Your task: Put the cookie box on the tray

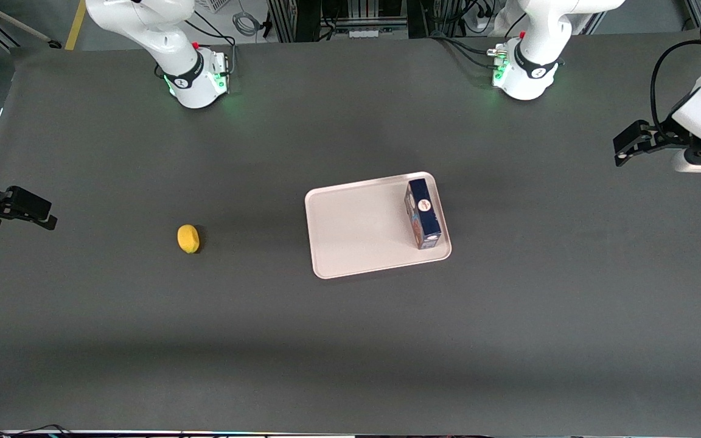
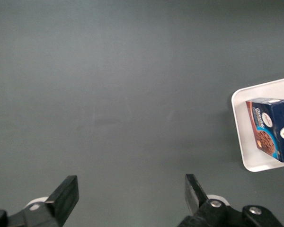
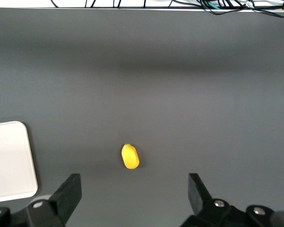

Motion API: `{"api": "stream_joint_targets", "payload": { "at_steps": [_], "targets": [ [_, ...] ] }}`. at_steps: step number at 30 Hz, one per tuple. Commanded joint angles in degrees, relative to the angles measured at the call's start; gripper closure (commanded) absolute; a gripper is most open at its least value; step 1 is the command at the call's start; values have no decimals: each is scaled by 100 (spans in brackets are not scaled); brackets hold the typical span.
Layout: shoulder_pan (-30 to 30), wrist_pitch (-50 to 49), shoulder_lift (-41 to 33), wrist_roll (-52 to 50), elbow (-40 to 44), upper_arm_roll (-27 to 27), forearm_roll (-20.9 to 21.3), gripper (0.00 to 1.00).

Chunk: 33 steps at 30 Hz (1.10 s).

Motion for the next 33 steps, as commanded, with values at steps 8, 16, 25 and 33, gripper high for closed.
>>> {"api": "stream_joint_targets", "payload": {
  "at_steps": [8, 16, 25, 33],
  "targets": [
    [9, 5, -276, 155, -353, -39, -126, 0],
    [18, 5, -329, 155, -406, -47, -319, 0],
    [0, -48, -417, 146, -415, -47, -319, 0],
    [-17, -100, -426, 146, -423, -47, -319, 0]
  ]
}}
